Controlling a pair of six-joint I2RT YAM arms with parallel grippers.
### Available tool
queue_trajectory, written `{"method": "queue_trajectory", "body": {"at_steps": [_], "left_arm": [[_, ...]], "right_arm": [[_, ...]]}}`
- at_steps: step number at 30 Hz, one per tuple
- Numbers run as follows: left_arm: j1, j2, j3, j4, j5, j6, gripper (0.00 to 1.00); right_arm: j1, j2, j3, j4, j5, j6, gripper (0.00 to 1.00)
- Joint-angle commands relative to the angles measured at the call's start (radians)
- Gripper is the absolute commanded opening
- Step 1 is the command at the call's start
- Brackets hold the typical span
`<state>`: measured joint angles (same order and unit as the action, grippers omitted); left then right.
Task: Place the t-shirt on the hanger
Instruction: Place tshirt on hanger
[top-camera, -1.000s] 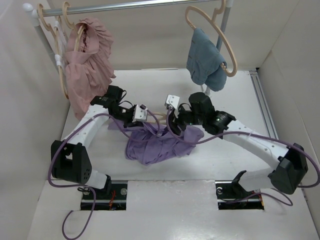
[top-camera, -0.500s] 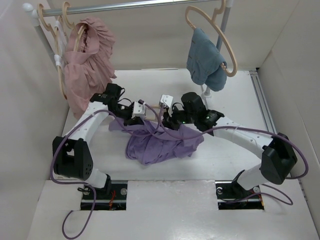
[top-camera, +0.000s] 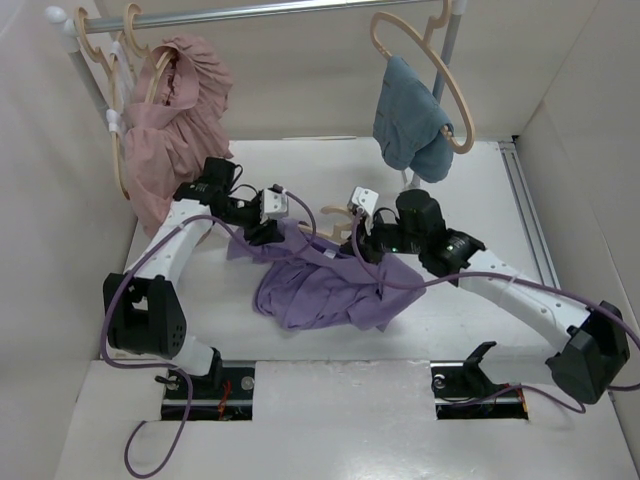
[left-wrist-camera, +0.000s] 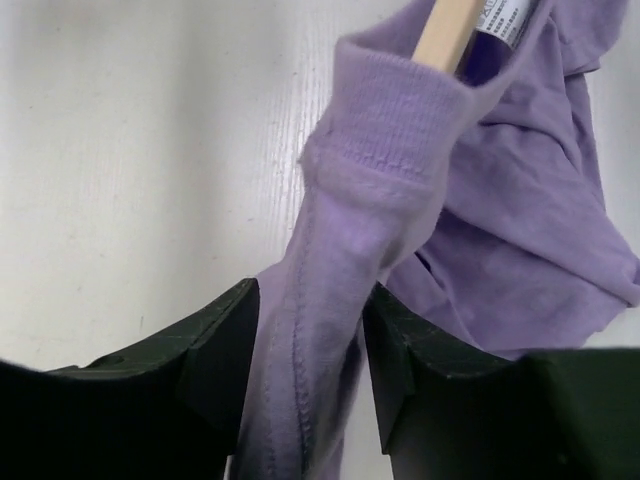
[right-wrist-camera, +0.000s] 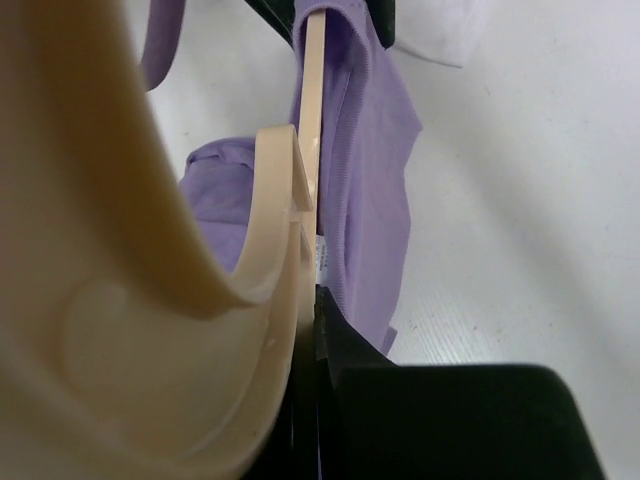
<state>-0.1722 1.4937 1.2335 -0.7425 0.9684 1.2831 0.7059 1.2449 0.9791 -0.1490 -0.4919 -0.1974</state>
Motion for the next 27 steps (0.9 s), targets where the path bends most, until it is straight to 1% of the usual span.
{"method": "queue_trajectory", "body": {"at_steps": [1,2,3,4,5,6,7,8,10,11,12,14,15,16,18,19,21,22,25,26,27], "left_arm": [[0.005,-0.003,0.053,0.022,0.015,-0.041,0.44],[0.005,-0.003,0.054,0.032,0.015,-0.053,0.44],[0.005,-0.003,0.066,0.054,0.006,-0.082,0.49],[0.005,-0.003,0.066,0.110,-0.025,-0.158,0.53],[0.005,-0.003,0.066,0.144,-0.048,-0.198,0.58],[0.005,-0.016,0.066,0.176,-0.065,-0.235,0.66],[0.005,-0.036,0.066,0.252,-0.097,-0.275,1.00],[0.005,-0.055,0.066,0.305,-0.114,-0.383,1.00],[0.005,-0.098,0.003,0.444,-0.160,-0.541,1.00],[0.005,-0.145,-0.017,0.600,-0.248,-0.629,1.00],[-0.015,-0.165,-0.034,0.667,-0.308,-0.768,1.00],[-0.041,-0.206,-0.046,0.782,-0.460,-0.852,1.00],[-0.041,-0.207,-0.046,0.799,-0.476,-0.879,1.00],[-0.041,-0.217,-0.046,0.810,-0.490,-0.940,1.00],[-0.041,-0.217,-0.022,0.810,-0.525,-0.993,1.00],[-0.041,-0.217,-0.013,0.810,-0.525,-1.021,1.00],[-0.041,-0.217,0.006,0.810,-0.537,-1.080,1.00],[-0.041,-0.217,0.017,0.810,-0.537,-1.090,1.00],[-0.041,-0.217,0.017,0.839,-0.504,-1.113,1.00],[-0.041,-0.217,0.027,0.850,-0.488,-1.113,1.00],[-0.041,-0.217,0.037,0.850,-0.478,-1.113,1.00]], "right_arm": [[-0.003,-0.013,0.070,0.014,0.009,0.032,0.00],[-0.003,0.005,0.096,-0.007,0.018,0.032,0.00],[-0.003,0.014,0.125,-0.035,0.027,0.032,0.00],[-0.012,0.014,0.156,-0.096,0.053,0.032,0.00],[-0.013,0.030,0.223,-0.134,0.073,0.041,0.00],[-0.013,0.045,0.263,-0.174,0.099,0.041,0.00],[-0.013,0.054,0.311,-0.269,0.160,0.041,0.00],[-0.013,0.066,0.413,-0.318,0.194,0.052,0.00],[-0.013,0.103,0.515,-0.412,0.269,0.070,0.00],[-0.013,0.116,0.562,-0.494,0.336,0.070,0.00],[-0.013,0.128,0.648,-0.532,0.366,0.070,0.00],[-0.025,0.160,0.723,-0.614,0.412,0.091,0.00],[-0.035,0.171,0.800,-0.639,0.423,0.101,0.00],[-0.036,0.197,0.840,-0.662,0.423,0.110,0.00],[-0.048,0.228,0.921,-0.728,0.444,0.110,0.00],[-0.058,0.244,1.002,-0.747,0.453,0.110,0.00],[-0.059,0.298,1.084,-0.793,0.466,0.110,0.00],[-0.068,0.316,1.166,-0.805,0.466,0.110,0.00],[-0.079,0.405,1.289,-0.862,0.466,0.110,0.00],[-0.079,0.430,1.373,-0.876,0.466,0.110,0.00],[-0.089,0.476,1.418,-0.886,0.466,0.110,0.00]]}}
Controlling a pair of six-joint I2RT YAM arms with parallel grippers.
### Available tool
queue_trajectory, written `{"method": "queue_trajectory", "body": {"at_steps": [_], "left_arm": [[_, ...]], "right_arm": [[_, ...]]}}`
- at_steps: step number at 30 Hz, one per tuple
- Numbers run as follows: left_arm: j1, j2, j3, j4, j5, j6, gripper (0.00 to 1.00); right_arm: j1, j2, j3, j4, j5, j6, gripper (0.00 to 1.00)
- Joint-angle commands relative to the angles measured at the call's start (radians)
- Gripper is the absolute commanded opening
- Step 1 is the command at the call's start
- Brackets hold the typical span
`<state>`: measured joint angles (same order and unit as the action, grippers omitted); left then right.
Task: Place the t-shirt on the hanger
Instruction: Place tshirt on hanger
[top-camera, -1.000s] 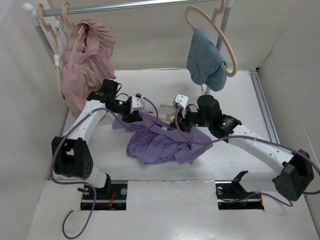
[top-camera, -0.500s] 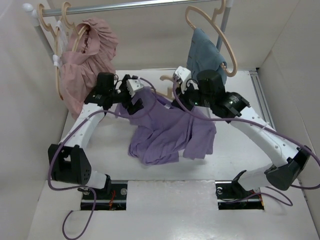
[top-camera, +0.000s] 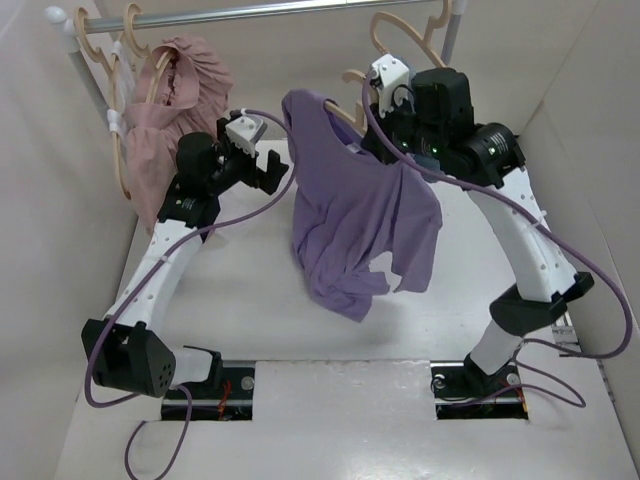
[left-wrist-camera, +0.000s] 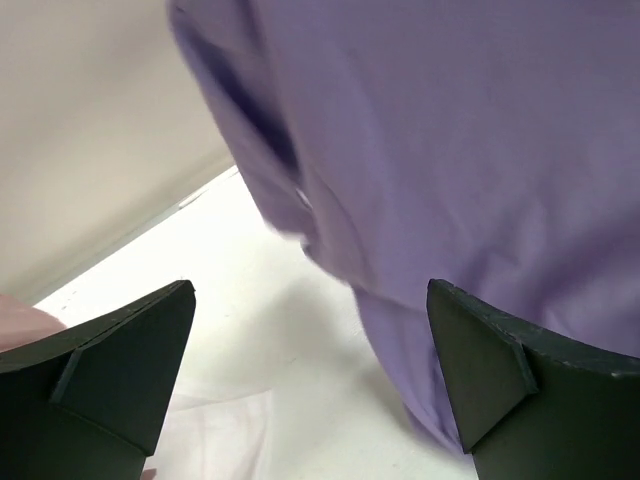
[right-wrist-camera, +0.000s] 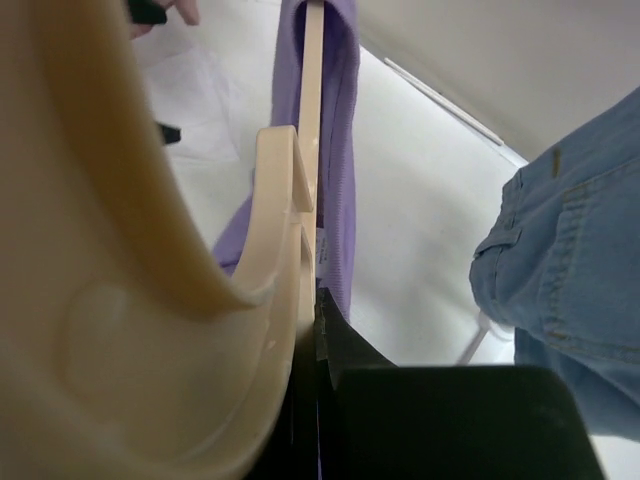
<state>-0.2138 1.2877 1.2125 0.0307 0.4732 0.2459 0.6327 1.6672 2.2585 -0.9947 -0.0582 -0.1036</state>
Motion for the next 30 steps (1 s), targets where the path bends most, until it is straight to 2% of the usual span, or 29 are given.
{"method": "queue_trajectory", "body": {"at_steps": [1,4,7,8,10,12,13,16,18,22,23,24,26,28,30], "left_arm": [[0.001,-0.011,0.058,0.058,0.050,-0.076,1.00],[-0.010,-0.011,0.058,-0.003,0.093,-0.076,1.00],[-0.024,-0.011,0.039,-0.054,0.188,-0.010,1.00],[-0.060,-0.034,0.023,-0.054,0.217,0.001,1.00],[-0.105,-0.059,0.013,-0.063,0.208,0.041,1.00],[-0.183,-0.108,-0.013,-0.084,0.158,0.177,1.00],[-0.208,-0.126,-0.022,-0.084,0.131,0.226,1.00],[-0.239,-0.200,-0.074,-0.037,0.123,0.398,1.00],[-0.251,-0.226,-0.085,-0.026,0.163,0.470,1.00],[-0.364,-0.216,-0.033,-0.040,0.222,0.497,1.00],[-0.390,-0.206,-0.033,-0.049,0.196,0.465,1.00],[-0.410,-0.206,-0.021,-0.049,0.168,0.448,1.00],[-0.411,-0.195,-0.033,0.029,0.104,0.447,1.00],[-0.411,-0.195,-0.042,0.084,0.042,0.505,1.00],[-0.385,-0.195,-0.042,0.107,0.028,0.561,1.00]], "right_arm": [[-0.016,0.077,0.183,-0.050,0.032,0.016,0.00],[-0.036,0.157,0.352,-0.050,0.041,0.042,0.00],[-0.073,0.169,0.365,0.028,0.032,0.073,0.00],[-0.073,0.143,0.327,0.110,0.008,0.073,0.00],[-0.061,0.058,0.146,0.206,-0.026,0.073,0.00],[-0.061,0.004,0.032,0.304,-0.118,0.064,0.00],[-0.061,-0.015,-0.034,0.304,-0.100,0.064,0.00],[-0.061,-0.052,-0.076,0.255,0.001,0.064,0.00],[-0.074,-0.096,-0.140,0.264,0.034,0.171,0.00],[-0.062,-0.214,-0.355,0.555,0.014,0.288,0.00],[-0.035,-0.215,-0.373,0.594,-0.030,0.279,0.00],[-0.021,-0.215,-0.373,0.614,-0.078,0.190,0.00],[0.021,-0.215,-0.347,0.557,-0.088,0.118,0.00],[0.021,-0.236,-0.373,0.519,-0.115,0.041,0.00],[0.012,-0.279,-0.480,0.541,-0.146,0.027,0.00]]}}
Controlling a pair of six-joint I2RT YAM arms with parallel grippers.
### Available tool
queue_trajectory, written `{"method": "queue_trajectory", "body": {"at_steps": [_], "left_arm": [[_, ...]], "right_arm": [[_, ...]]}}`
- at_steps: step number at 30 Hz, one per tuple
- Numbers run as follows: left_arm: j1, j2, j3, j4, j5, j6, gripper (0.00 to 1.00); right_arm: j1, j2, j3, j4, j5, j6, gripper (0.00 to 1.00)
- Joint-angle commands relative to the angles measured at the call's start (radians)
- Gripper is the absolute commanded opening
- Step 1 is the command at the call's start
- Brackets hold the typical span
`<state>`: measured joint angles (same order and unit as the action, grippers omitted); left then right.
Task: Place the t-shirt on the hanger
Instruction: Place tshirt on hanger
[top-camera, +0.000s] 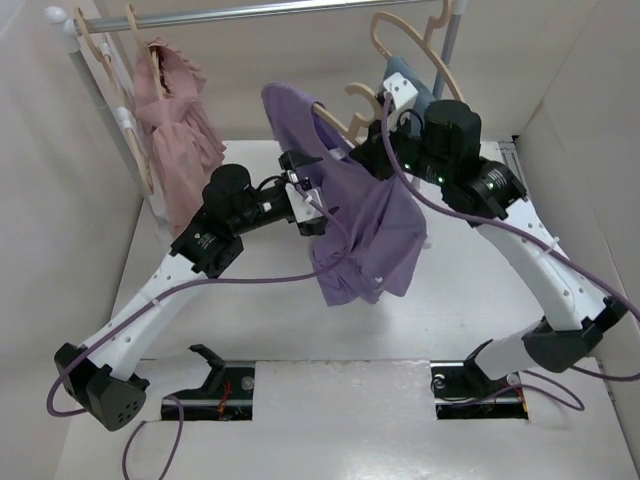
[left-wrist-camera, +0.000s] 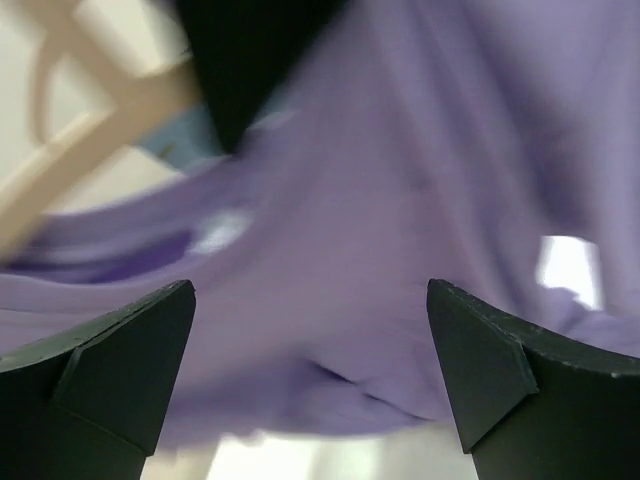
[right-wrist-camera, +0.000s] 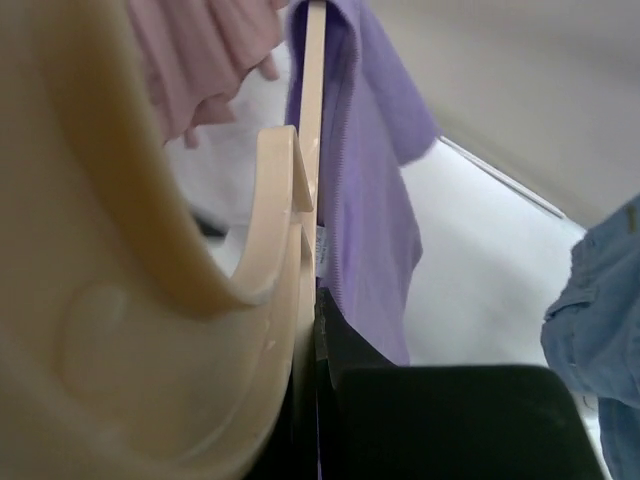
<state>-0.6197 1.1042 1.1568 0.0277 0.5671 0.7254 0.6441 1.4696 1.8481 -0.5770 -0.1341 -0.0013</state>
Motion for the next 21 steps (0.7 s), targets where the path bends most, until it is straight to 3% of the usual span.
{"method": "queue_trajectory", "body": {"at_steps": [1,6,10,19,21], "left_arm": [[0.032,0.002,0.032,0.129,-0.065,0.081,1.00],[0.041,0.013,0.090,0.138,0.035,0.077,1.00],[0.041,-0.017,0.081,0.026,0.142,0.190,0.94],[0.041,0.184,0.326,-0.225,0.123,0.206,0.97],[0.041,0.229,0.360,-0.296,0.114,0.215,0.92]], "right_arm": [[-0.012,-0.115,-0.101,0.132,-0.091,-0.091,0.00],[-0.021,-0.150,-0.190,0.120,-0.101,-0.091,0.00],[-0.021,-0.193,-0.251,0.158,-0.157,-0.100,0.00],[0.003,-0.241,-0.358,0.181,-0.309,-0.177,0.00],[0.012,-0.250,-0.368,0.190,-0.309,-0.177,0.00]]}}
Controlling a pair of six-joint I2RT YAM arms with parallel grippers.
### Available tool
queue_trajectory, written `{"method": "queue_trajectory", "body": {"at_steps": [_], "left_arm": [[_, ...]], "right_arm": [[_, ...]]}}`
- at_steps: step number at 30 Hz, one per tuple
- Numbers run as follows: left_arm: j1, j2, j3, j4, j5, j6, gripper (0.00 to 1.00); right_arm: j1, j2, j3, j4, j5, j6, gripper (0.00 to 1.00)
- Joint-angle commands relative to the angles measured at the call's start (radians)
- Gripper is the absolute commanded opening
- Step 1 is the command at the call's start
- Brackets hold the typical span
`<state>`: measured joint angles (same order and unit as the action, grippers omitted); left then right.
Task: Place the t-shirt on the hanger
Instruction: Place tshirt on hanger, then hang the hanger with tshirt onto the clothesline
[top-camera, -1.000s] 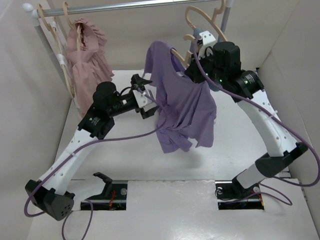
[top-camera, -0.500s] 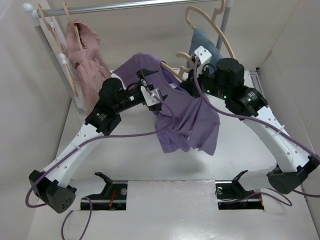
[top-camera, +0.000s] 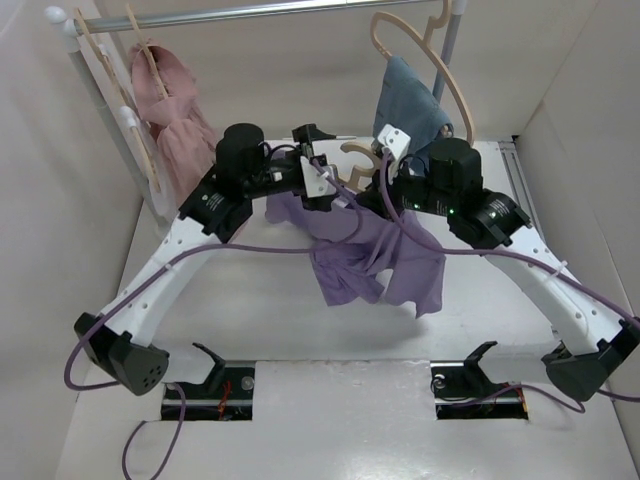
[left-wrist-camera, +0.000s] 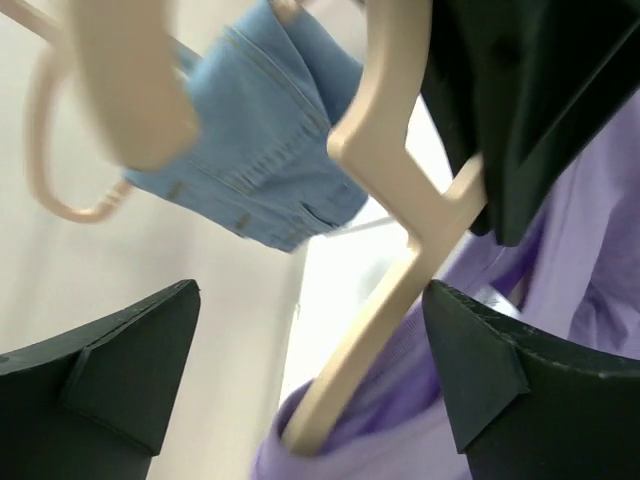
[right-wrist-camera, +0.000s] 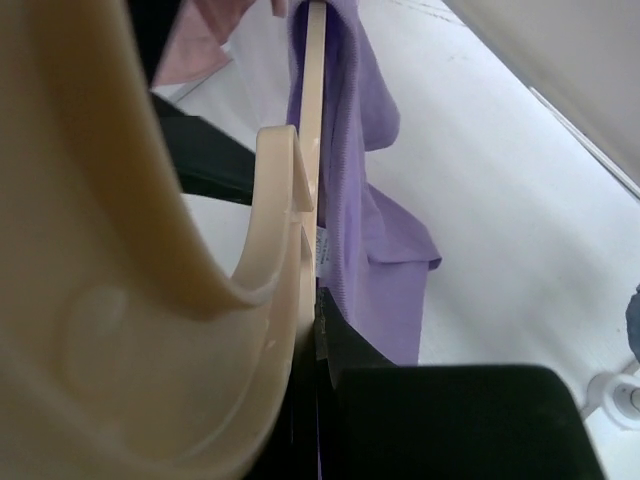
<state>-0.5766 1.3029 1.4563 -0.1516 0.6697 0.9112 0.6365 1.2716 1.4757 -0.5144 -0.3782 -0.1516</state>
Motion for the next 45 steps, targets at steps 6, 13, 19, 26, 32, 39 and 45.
{"method": "queue_trajectory", "body": {"at_steps": [6,13,19,26,32,39,45], "left_arm": [[0.007,0.153,0.206,-0.386,0.030,0.138,0.58],[0.007,0.151,0.237,-0.384,0.092,0.057,0.00],[0.081,0.131,0.207,-0.375,0.247,-0.008,0.00],[0.175,0.141,0.184,-0.393,0.522,-0.086,0.00],[0.175,0.121,0.145,-0.375,0.511,-0.117,0.00],[0.175,0.121,0.145,-0.394,0.478,-0.069,0.00],[0.184,0.121,0.136,-0.394,0.447,-0.060,0.00]], "right_arm": [[0.029,-0.071,-0.005,0.149,-0.088,-0.036,0.00],[0.029,-0.071,-0.023,0.149,-0.088,-0.045,0.00],[0.029,-0.061,-0.032,0.129,-0.088,-0.065,0.28],[0.000,-0.049,-0.043,0.109,-0.090,-0.083,0.47],[0.000,-0.038,-0.026,0.109,-0.128,-0.083,0.99],[-0.011,-0.048,0.131,-0.037,-0.021,-0.163,0.99],[-0.011,-0.076,0.121,-0.291,-0.059,-0.218,0.99]]}}
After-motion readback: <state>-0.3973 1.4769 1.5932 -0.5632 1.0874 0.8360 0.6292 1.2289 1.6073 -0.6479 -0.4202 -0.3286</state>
